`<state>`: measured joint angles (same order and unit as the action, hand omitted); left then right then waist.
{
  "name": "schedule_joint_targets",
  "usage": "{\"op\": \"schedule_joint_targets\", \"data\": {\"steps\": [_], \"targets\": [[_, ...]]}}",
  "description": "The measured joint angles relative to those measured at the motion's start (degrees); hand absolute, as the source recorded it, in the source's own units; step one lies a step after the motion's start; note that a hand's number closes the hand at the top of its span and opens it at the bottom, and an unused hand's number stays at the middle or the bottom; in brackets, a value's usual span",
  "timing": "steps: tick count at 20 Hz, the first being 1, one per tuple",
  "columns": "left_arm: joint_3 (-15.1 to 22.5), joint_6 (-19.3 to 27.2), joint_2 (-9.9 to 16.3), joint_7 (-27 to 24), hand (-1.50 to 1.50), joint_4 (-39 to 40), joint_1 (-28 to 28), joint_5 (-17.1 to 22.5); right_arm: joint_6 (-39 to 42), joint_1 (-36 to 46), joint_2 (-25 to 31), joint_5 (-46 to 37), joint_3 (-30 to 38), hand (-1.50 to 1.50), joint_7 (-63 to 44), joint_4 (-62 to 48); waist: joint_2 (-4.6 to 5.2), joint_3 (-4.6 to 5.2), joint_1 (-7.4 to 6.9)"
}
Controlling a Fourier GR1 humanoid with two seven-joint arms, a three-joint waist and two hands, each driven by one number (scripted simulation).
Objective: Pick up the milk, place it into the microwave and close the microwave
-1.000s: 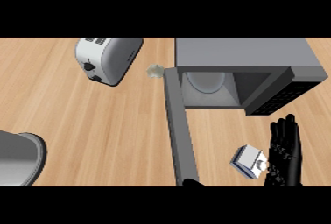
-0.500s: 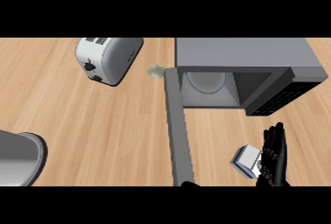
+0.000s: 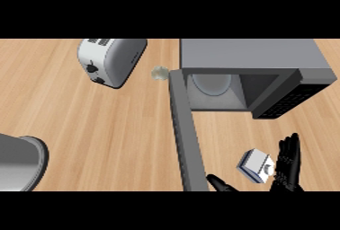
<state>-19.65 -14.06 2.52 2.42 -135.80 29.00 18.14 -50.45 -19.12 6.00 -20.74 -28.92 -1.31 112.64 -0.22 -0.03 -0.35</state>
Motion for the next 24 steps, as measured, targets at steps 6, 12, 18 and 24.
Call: {"op": "schedule_joint_targets", "data": {"steps": [6,12,18,24], "targets": [[-2.0,-1.3,-0.1,1.3,-1.50,0.0,0.0,1.2,0.5,-3.8,0.9,11.1,4.9,-1.50,12.4,-6.2,0.02,-0.05,0.21],[-3.0,-2.9,-1.2,0.4,-1.50,0.2,1.1,1.8,5.6,-4.7,0.0,21.3,11.1,-1.50,24.3,-14.7,0.03,-0.04,0.16],[-4.3,-4.3,-1.6,-0.4,-1.50,0.5,1.9,2.8,13.0,-2.9,-1.1,28.6,17.1,-1.50,34.9,-25.5,0.06,-0.04,0.00],[-5.8,-5.5,-1.3,0.7,-1.50,0.6,1.2,4.1,17.0,0.0,-2.4,31.0,20.9,-1.50,42.0,-35.1,0.11,-0.02,-0.02]]}}
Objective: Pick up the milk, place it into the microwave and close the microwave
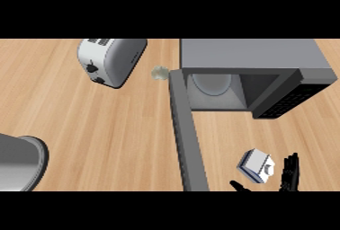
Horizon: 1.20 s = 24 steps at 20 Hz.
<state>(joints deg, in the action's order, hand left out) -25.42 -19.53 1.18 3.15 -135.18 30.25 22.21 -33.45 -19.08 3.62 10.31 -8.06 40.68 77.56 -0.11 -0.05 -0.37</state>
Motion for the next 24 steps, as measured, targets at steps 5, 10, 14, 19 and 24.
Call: {"op": "schedule_joint_targets", "data": {"steps": [5,10,14,19,24], "targets": [[-1.7,-1.5,-0.5,-0.1,-1.50,0.2,1.0,0.9,2.2,4.6,-0.7,1.5,4.2,-1.50,4.7,-9.4,0.01,0.00,-0.16],[-0.9,-1.1,-0.4,-0.6,-1.50,0.3,1.7,1.6,3.7,8.8,-0.7,1.8,7.3,-1.50,8.1,-17.3,0.03,0.00,-0.24],[-1.8,-2.0,-0.6,-0.7,-1.50,0.3,2.0,2.0,6.3,12.0,-0.3,2.5,9.8,1.50,11.5,-24.0,0.04,-0.01,-0.29],[-2.5,-3.0,-0.3,-1.4,-1.50,0.8,2.4,2.7,9.3,14.9,0.4,1.9,10.9,1.50,15.4,-28.8,-0.04,0.14,-0.26],[-1.6,-2.4,-0.4,-1.5,-1.50,0.6,2.6,3.1,9.1,19.5,0.8,0.7,12.2,1.50,17.8,-31.5,-0.02,0.11,-0.32]]}}
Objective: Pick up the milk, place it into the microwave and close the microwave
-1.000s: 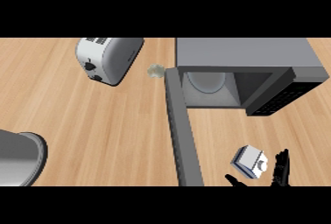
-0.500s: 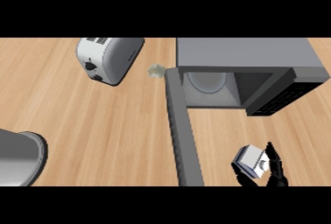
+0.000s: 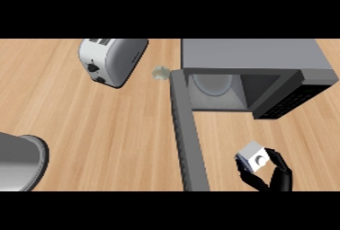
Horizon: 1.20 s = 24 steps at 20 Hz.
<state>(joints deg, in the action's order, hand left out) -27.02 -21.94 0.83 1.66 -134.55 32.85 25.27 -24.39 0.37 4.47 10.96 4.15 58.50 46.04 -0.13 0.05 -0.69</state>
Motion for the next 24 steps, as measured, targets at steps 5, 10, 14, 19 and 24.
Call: {"op": "schedule_joint_targets", "data": {"steps": [5,10,14,19,24], "targets": [[0.3,0.1,0.6,0.3,-1.50,0.3,-2.0,0.1,7.2,8.7,5.2,-2.9,-3.4,1.50,-1.6,-4.1,0.29,-0.16,-1.15],[0.5,0.1,0.9,0.4,-1.50,0.5,-2.8,0.3,18.3,16.6,9.5,-4.0,-5.9,1.50,-2.4,-8.3,0.38,-0.19,-1.46],[0.3,-0.7,0.2,-0.6,-1.50,0.6,-1.3,0.7,25.8,19.5,10.0,-3.9,-7.2,1.50,-2.2,-9.9,0.24,-0.15,-1.06],[-1.7,-1.3,0.1,-0.2,-1.50,0.5,-0.3,1.8,30.2,20.4,9.4,-3.9,-9.0,1.50,-5.0,-5.5,0.02,-0.08,-0.24],[-4.0,-2.9,-0.1,-0.9,-1.50,1.4,-0.1,2.8,27.0,19.3,7.3,-5.3,-10.5,1.50,-11.2,3.4,-0.08,-0.03,0.23]]}}
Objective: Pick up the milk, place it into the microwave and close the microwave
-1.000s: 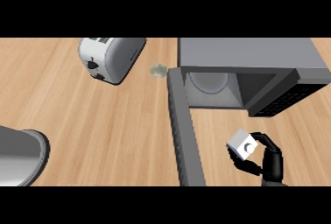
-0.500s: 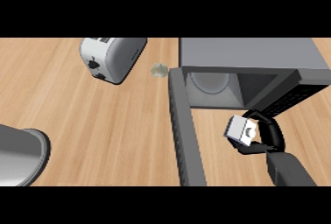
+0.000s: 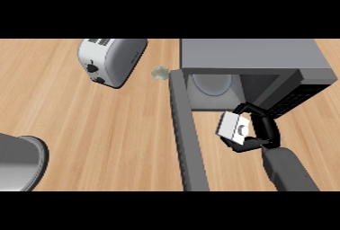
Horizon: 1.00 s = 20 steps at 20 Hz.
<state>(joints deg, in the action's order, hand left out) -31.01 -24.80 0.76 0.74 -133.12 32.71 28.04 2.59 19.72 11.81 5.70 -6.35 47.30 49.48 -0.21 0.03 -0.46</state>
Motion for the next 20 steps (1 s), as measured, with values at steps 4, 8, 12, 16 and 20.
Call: {"op": "schedule_joint_targets", "data": {"steps": [4,8,12,16,20], "targets": [[-1.1,-0.6,-0.1,0.7,-1.50,-0.2,0.6,1.7,-2.9,2.1,-1.0,-0.9,0.1,1.50,-5.9,4.3,0.02,0.00,-0.01],[-2.1,-0.8,0.1,1.1,-1.50,0.2,-0.1,2.5,-6.4,6.3,-2.5,-2.8,0.2,1.50,-11.0,5.5,0.10,-0.02,-0.14],[-3.2,-1.1,1.1,2.2,-1.50,0.9,-1.3,3.9,-10.8,12.5,-3.7,-6.2,0.4,1.50,-14.0,1.8,0.21,-0.03,-0.43],[-3.4,-1.5,1.1,2.1,-1.50,1.0,-1.6,4.5,-14.9,19.4,-4.4,-9.9,0.6,1.50,-15.9,-5.8,0.64,-0.28,-0.93],[-3.4,-1.5,1.1,2.9,-1.50,0.7,-2.1,4.8,-17.6,25.9,-4.4,-12.4,1.9,1.50,-14.7,-15.1,0.87,-0.32,-1.57]]}}
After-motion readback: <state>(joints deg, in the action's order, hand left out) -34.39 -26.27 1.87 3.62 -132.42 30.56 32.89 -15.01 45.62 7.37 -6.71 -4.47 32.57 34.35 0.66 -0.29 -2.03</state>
